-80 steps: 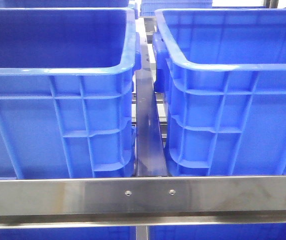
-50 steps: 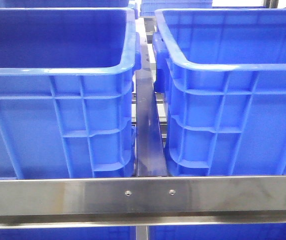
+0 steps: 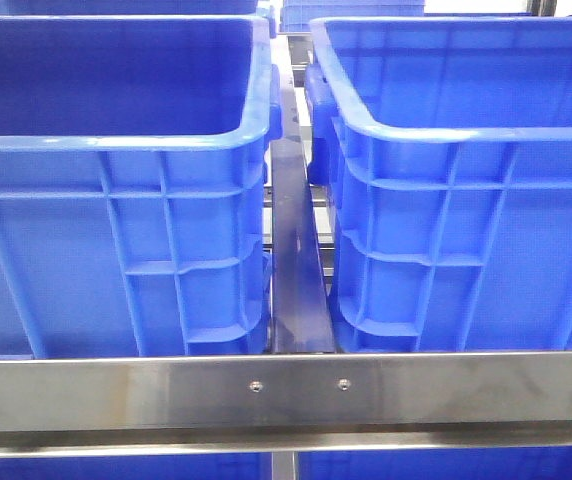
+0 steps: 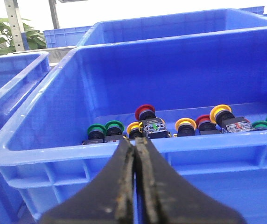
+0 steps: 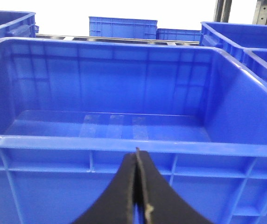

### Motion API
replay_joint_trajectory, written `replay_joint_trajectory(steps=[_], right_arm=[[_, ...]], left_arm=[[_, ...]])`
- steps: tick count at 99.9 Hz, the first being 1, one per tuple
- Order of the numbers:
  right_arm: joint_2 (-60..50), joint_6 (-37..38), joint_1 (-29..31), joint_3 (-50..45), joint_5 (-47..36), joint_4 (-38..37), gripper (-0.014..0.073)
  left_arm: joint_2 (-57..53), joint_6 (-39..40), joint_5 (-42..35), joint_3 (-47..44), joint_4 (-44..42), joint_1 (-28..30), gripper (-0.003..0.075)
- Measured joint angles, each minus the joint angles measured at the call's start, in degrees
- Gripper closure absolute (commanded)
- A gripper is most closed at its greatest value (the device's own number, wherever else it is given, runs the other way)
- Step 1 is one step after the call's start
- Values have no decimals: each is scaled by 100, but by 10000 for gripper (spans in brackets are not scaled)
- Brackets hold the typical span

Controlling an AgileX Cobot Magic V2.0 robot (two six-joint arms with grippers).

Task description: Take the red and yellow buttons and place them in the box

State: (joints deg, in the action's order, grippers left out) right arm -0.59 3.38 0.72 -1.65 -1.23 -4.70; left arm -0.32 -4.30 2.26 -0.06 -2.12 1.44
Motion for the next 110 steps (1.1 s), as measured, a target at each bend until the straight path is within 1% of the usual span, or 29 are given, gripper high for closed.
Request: replay_joint_trajectory(steps=[25,36,49,65,79,98,110], right_arm=[[0,0,0,0,0,0,652],[0,0,0,0,0,0,652],[0,0,0,0,0,0,652],[0,0,0,0,0,0,652],[0,0,0,0,0,0,652],[0,0,0,0,0,0,652],[0,0,0,0,0,0,652]], left_arm=[[0,0,89,31,0,0,740],[0,0,744,283,0,0,741],[0,0,1435,894,0,0,740],[46,0,2071,1647,0,0,740],[605,0,2617,2300,0,0,740],[1753,0,3286,3213,0,0,739],[2529,0,3570,3775,87,0,730]])
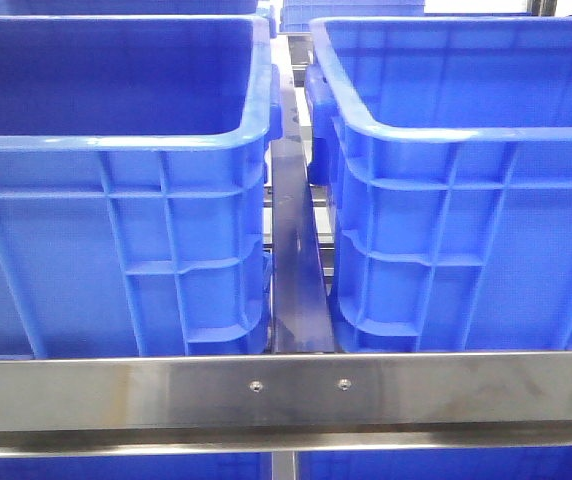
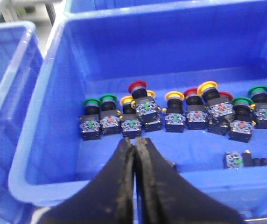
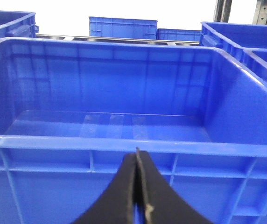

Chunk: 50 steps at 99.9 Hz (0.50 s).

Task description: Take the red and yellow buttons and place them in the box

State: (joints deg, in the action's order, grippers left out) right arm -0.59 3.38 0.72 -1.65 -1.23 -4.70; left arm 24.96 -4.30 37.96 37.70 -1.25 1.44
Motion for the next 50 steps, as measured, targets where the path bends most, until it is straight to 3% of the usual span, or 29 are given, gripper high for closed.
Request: replay_joint_trajectory(steps=[11,33,38,50], right_arm=[[0,0,0,0,0,0,652],[0,0,0,0,0,0,652],[0,0,0,0,0,0,652],[0,0,0,0,0,0,652]], left_arm=[[555,0,74,465,125,0,627],[1603,0,74,1098,125,0,191],[1835,0,74,1201,125,0,150],[2430,0,100,1464,287,0,146]])
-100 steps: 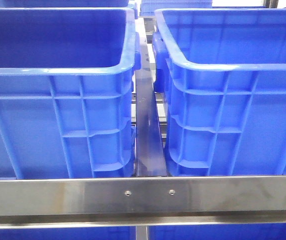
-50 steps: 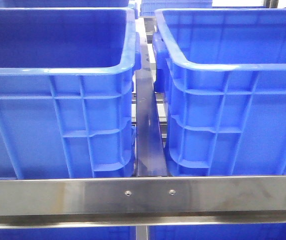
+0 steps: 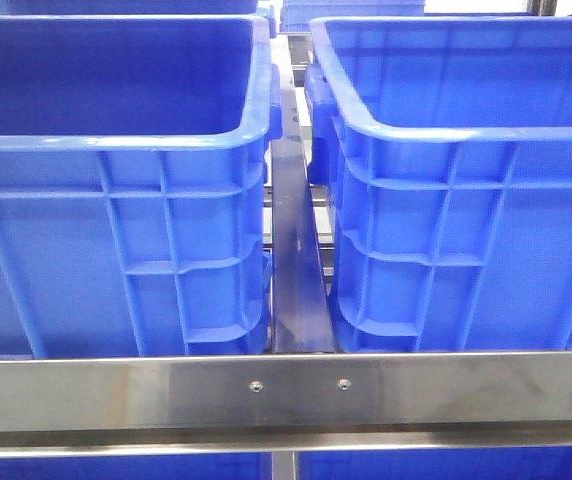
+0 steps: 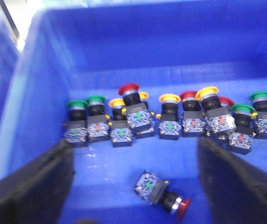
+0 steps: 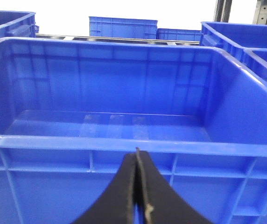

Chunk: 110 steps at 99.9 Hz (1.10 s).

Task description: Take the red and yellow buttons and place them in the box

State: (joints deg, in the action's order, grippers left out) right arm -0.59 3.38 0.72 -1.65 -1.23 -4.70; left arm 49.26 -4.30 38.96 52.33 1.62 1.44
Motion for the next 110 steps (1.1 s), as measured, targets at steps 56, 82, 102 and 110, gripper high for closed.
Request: replay_joint_trajectory(steps=[56,82,102,110], right_arm=[[0,0,0,0,0,0,652],[0,0,0,0,0,0,652],[0,0,0,0,0,0,652],[0,0,0,0,0,0,652]], left_arm=[[3444,3,1157,1868,713,0,146],[4472,430,1168,2489,370,0,146],[5085,563,1155,2798,303,0,147],[5232,574,1103,2851,303,0,150]])
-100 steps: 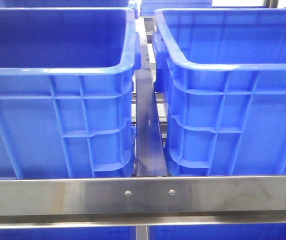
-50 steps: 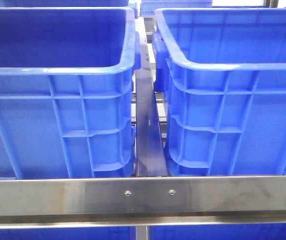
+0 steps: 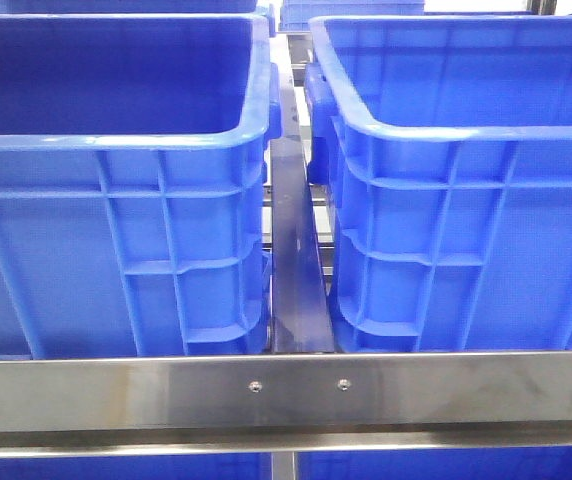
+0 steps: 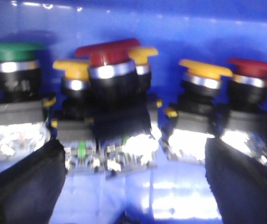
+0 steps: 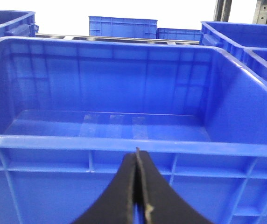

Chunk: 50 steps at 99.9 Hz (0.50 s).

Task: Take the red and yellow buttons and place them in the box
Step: 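Lower the left gripper and grasp a red-capped button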

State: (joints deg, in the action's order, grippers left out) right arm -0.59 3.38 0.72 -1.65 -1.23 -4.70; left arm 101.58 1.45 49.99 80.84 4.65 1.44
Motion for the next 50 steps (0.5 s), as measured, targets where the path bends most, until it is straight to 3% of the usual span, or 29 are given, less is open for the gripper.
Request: replay_joint_trajectory(steps=[38,50], right_arm=[[0,0,0,0,0,0,652],[0,0,0,0,0,0,652]], left_arm=[[420,9,-344,22,-4,0,160],[420,11,-443,22,-13,0,283]])
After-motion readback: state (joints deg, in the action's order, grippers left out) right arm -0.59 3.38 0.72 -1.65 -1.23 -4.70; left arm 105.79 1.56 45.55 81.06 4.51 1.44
